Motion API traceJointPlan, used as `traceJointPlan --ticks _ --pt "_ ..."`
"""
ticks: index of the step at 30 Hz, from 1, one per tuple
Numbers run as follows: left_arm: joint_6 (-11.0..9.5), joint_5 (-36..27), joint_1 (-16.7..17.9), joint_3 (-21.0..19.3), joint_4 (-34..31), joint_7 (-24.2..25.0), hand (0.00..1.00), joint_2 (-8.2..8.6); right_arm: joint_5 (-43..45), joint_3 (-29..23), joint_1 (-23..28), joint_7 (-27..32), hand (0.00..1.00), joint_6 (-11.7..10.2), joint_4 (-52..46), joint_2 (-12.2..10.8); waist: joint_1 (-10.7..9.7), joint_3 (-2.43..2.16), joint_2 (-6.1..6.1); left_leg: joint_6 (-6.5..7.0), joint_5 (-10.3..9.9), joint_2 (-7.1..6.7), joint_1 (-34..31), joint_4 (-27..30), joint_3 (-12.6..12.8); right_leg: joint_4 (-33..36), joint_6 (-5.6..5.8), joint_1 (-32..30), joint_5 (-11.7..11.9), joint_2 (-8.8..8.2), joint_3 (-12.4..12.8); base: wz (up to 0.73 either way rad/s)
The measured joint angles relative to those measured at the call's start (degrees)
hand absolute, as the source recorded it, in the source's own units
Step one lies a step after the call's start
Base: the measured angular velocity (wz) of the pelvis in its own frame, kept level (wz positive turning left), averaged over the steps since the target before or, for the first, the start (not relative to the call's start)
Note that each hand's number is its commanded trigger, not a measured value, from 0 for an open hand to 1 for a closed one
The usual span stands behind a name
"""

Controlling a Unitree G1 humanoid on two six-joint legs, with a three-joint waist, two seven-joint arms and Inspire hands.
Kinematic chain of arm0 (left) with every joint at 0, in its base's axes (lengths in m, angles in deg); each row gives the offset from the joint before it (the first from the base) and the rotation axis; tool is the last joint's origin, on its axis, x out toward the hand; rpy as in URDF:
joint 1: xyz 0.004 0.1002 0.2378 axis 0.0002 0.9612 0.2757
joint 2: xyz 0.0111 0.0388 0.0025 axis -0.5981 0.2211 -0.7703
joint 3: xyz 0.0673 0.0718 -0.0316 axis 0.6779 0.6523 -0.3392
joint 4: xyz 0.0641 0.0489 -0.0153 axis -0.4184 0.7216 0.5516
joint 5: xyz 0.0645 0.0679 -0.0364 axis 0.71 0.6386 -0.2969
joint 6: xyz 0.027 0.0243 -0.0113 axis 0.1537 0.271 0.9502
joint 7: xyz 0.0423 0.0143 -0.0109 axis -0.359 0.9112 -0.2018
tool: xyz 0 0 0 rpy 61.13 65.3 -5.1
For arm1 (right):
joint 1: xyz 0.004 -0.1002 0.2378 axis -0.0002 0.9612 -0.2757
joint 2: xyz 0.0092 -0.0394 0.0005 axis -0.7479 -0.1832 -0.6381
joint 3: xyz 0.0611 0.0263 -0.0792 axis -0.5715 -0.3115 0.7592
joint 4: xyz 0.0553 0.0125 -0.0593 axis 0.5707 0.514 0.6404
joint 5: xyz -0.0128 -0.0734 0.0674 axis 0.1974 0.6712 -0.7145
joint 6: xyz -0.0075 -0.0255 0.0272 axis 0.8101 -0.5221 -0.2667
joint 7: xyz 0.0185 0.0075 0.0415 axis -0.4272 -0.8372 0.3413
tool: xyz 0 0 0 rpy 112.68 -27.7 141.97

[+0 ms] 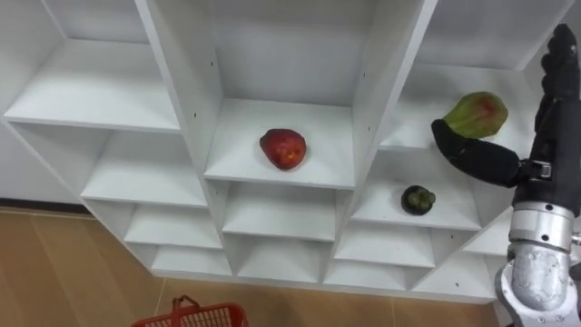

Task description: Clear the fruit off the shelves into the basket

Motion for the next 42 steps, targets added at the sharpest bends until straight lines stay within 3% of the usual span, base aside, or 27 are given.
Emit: traceJointPlan --ticks 6,10,21,27,42 --pt "0.32 1.12 1.05 -1.46 -1.34 -0.08 1.0 0.09 -3.11 -1.51 -0.7 -2.17 0.0 0.05 2.2 0.47 0.13 -0.22 -0.38 -0.01 0.01 -0.01 0.23 0.03 -0.29 0.03 -0.01 0.42 0.01 -0.07 -0.84 0.02" --pt "0.76 1.94 1.77 -3.14 -1.54 -0.39 1.0 0.2 -5.25 -3.28 -1.47 -3.54 0.0 2.53 4.42 0.46 0.1 -0.11 -0.36 -0.01 0.01 -0.08 0.93 0.07 -0.54 0.0 -0.01 1.27 0.01 -0.13 -0.97 0.0" --pt "1.59 2.47 3.26 -7.05 -3.24 0.7 1.0 0.18 -6.71 -10.82 -5.77 -6.13 0.0 3.76 9.29 1.58 -0.16 -0.01 -1.29 0.1 0.08 -0.47 0.96 0.54 -1.89 -0.94 0.01 2.47 0.01 -0.44 -2.37 0.06" --pt "1.76 2.48 2.91 -6.99 -3.27 1.1 1.0 0.17 -7.38 -10.65 -7.07 -8.44 0.0 3.88 13.8 1.62 0.04 0.25 -1.9 0.09 0.08 -0.44 0.91 0.58 -2.27 -0.9 0.01 2.56 0.02 -0.46 -2.86 0.03" --pt "2.65 2.46 3.18 -6.97 -3.26 0.42 1.0 0.18 -7.02 -10.47 -8.8 -15.67 0.0 6.6 17.82 1.96 -0.09 0.04 -1.67 0.09 0.08 -0.5 0.94 1.08 -3.42 -0.64 0.0 3.09 0.03 -0.57 -3.76 0.03"
